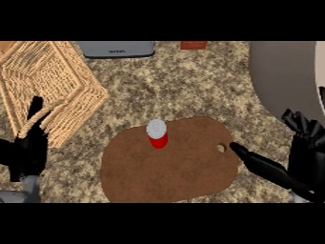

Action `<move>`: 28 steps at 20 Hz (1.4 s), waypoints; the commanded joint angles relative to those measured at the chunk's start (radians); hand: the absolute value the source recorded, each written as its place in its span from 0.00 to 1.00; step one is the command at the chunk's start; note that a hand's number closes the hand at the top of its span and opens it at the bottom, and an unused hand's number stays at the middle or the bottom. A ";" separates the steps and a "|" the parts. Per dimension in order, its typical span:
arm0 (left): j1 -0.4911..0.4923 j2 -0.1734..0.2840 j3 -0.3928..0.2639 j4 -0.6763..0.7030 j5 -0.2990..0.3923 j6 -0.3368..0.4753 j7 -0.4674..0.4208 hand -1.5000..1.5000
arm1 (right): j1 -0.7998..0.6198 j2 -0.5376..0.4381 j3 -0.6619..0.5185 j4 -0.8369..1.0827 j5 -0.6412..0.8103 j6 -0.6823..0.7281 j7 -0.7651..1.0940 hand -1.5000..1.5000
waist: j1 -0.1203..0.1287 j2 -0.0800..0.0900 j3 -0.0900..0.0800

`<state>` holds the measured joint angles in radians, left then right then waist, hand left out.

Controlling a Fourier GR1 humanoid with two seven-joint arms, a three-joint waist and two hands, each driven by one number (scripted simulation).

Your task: Pick the can from the cutting board and place it in the pot

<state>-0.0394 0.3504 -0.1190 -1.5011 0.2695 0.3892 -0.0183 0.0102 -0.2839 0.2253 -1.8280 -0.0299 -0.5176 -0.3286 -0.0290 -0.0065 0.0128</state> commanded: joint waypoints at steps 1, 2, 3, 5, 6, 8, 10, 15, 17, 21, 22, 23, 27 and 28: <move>-0.030 -0.073 -0.089 -0.050 -0.029 -0.030 -0.089 0.50 | -0.024 -0.032 0.114 -0.086 0.215 -0.040 -0.134 0.00 | 0.002 -0.009 -0.018; 0.005 -0.071 -0.090 -0.051 -0.025 -0.044 -0.109 0.50 | 0.020 -0.051 0.144 -0.101 0.270 -0.061 -0.106 0.00 | 0.005 -0.008 -0.019; 0.012 -0.064 -0.075 -0.041 -0.015 -0.058 -0.128 0.50 | 0.054 -0.076 0.185 -0.111 0.332 -0.065 -0.061 0.00 | 0.004 -0.007 -0.020; -0.036 -0.080 -0.096 -0.052 -0.042 -0.016 -0.088 0.50 | 0.078 -0.108 0.232 -0.087 0.442 -0.070 0.037 0.00 | -0.002 -0.003 -0.019; -0.045 -0.053 -0.072 -0.056 -0.024 -0.036 -0.082 0.50 | 0.078 -0.123 0.260 -0.076 0.496 -0.056 0.102 0.00 | 0.003 -0.003 -0.022; -0.021 -0.065 -0.079 -0.047 -0.033 -0.024 -0.103 0.50 | 0.114 -0.174 0.301 -0.069 0.575 0.002 0.189 0.00 | -0.001 -0.003 -0.024; -0.016 -0.080 -0.110 -0.067 -0.057 0.001 -0.090 0.50 | 0.115 -0.188 0.340 -0.055 0.638 0.056 0.291 0.00 | 0.005 -0.003 -0.024; -0.006 -0.097 -0.128 -0.069 -0.061 -0.002 -0.120 0.50 | 0.048 -0.164 0.376 -0.096 0.785 0.180 0.566 0.00 | 0.023 0.000 -0.023; -0.016 -0.110 -0.126 -0.052 -0.058 0.004 -0.123 0.50 | 0.023 -0.119 0.417 -0.102 0.852 0.223 0.663 0.00 | 0.022 0.002 -0.021; -0.033 -0.102 -0.147 -0.077 -0.075 0.013 -0.082 0.50 | -0.045 0.027 0.507 -0.080 0.960 0.289 0.820 0.00 | 0.028 0.001 -0.017; -0.015 -0.086 -0.112 -0.064 -0.035 -0.030 -0.111 0.50 | -0.084 0.054 0.502 -0.049 0.975 0.314 0.846 0.00 | 0.037 0.004 -0.016; -0.015 -0.123 -0.139 -0.021 -0.052 -0.028 -0.158 0.50 | -0.109 0.086 0.510 0.006 0.981 0.317 0.853 0.00 | 0.038 0.008 -0.017; -0.027 -0.114 -0.118 -0.028 -0.048 -0.029 -0.152 0.50 | -0.148 0.102 0.480 0.027 1.011 0.423 0.982 0.00 | 0.039 0.005 -0.017; -0.023 -0.096 -0.109 -0.018 -0.042 -0.042 -0.133 0.50 | -0.175 0.137 0.481 0.081 1.021 0.425 0.996 0.00 | 0.047 0.008 -0.016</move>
<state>-0.0483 0.2853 -0.1226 -1.4498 0.2092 0.4798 -0.1080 -0.0804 -0.2242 0.6871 -1.8473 0.9537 -0.1908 0.5761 0.0081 -0.0028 -0.0043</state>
